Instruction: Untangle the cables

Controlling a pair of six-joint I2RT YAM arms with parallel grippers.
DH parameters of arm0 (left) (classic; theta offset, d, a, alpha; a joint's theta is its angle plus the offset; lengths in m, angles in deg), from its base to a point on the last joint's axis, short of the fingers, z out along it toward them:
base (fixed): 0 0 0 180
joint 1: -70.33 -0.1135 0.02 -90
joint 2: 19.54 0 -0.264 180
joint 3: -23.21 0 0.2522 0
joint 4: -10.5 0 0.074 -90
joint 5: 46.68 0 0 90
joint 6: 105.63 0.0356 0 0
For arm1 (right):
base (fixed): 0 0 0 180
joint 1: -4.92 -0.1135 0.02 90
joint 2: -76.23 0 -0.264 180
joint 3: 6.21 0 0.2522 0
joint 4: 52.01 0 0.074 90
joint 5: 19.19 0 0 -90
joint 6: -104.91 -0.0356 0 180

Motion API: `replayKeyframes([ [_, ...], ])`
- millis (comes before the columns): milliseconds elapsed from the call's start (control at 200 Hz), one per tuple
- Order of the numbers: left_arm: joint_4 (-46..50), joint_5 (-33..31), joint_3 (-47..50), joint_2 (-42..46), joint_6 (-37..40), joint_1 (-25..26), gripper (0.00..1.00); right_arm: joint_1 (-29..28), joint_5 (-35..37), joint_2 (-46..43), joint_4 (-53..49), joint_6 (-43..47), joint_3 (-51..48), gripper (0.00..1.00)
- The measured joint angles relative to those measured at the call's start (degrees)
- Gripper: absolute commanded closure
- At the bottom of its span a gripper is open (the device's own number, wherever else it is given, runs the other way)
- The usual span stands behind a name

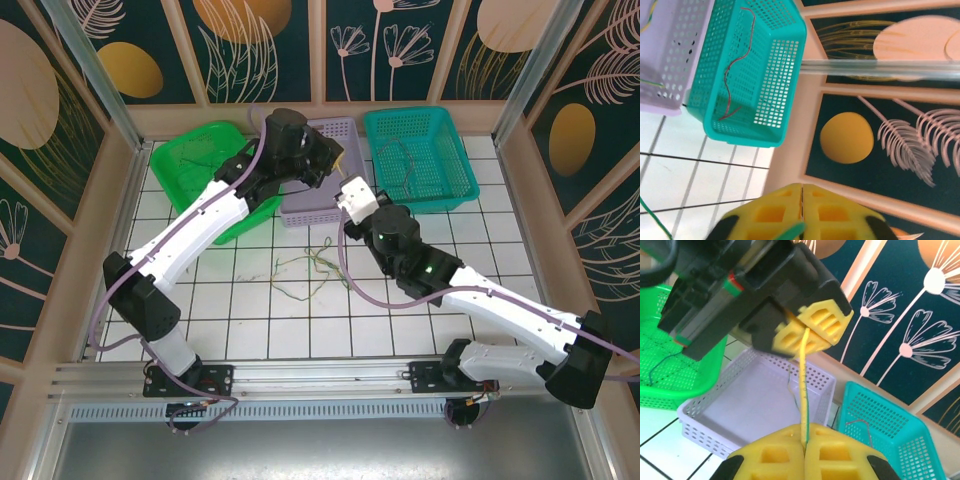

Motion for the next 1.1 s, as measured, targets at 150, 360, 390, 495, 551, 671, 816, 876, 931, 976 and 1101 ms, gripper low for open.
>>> replayKeyframes([
  [150,2.34,0.22,-5.68,-1.79,9.73,0.26,1.0,3.28,-11.26,0.0,-6.8,-6.8,4.31,1.0],
  [360,-0.33,4.09,-9.84,-2.99,29.35,0.28,1.0,13.14,-38.36,0.35,-11.13,-21.2,8.48,1.0],
  [390,-0.35,4.81,-9.84,-2.99,32.06,0.33,1.0,13.62,-41.24,0.59,-11.04,-23.1,8.59,1.0],
  [495,-0.11,6.54,-9.84,-2.99,39.41,0.44,1.0,14.86,-47.58,1.75,-10.43,-28.46,8.57,1.0],
  [551,-0.15,7.15,-9.84,-2.99,42.25,0.44,1.0,15.56,-50.03,2.34,-9.84,-30.93,8.57,1.0],
  [671,-0.52,7.76,-9.81,-2.99,45.7,0.42,0.73,17.27,-53.4,2.89,-9.46,-35.12,8.57,1.0],
  [816,-6.6,4.87,-9.55,-2.34,46.23,-0.57,0.35,19.98,-60.37,2.56,-11.69,-39.95,7.17,1.0],
  [876,-7.96,3.21,-8.35,-0.68,45.86,-1.11,0.26,21.92,-61.79,2.56,-12.76,-41.7,6.93,1.0],
  [931,-8.81,1.44,-6.25,1.6,45.05,-1.38,0.2,23.89,-62.53,2.54,-13.18,-42.97,6.93,1.0],
  [976,-9.46,-0.22,-3.67,4.26,44.7,-1.42,0.19,25.46,-62.97,2.43,-13.49,-43.89,6.93,1.0],
  [1101,-9.81,-3.56,1.92,11.06,44.11,-1.4,0.22,28.96,-63.08,2.25,-15.54,-45.07,7.19,1.0],
])
